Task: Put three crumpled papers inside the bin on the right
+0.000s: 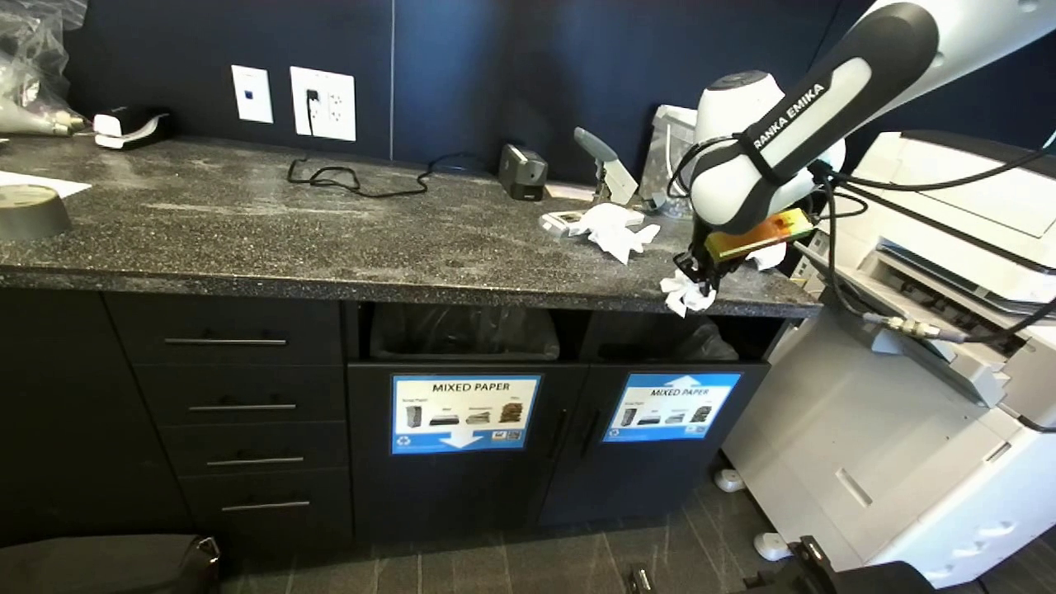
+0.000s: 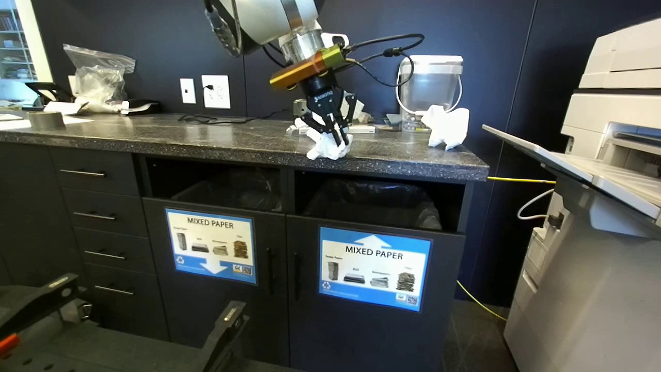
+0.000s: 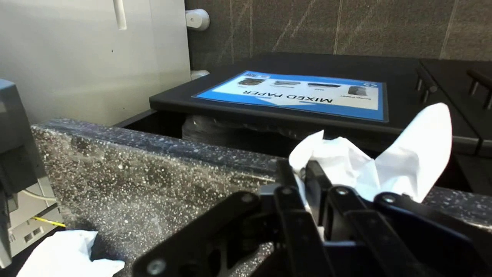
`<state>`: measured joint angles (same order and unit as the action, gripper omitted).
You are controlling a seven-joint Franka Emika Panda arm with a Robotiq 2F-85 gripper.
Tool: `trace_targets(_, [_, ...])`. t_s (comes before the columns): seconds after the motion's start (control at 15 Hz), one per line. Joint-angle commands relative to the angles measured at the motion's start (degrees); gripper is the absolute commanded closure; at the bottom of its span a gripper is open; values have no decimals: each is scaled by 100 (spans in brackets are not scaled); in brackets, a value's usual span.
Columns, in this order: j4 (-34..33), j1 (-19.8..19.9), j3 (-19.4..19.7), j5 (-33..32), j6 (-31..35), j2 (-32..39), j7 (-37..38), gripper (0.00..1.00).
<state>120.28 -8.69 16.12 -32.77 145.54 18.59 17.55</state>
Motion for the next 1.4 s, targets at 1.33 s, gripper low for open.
trace_targets(1.33, [1786,-97,1260,-2114,5227,855,1920,85])
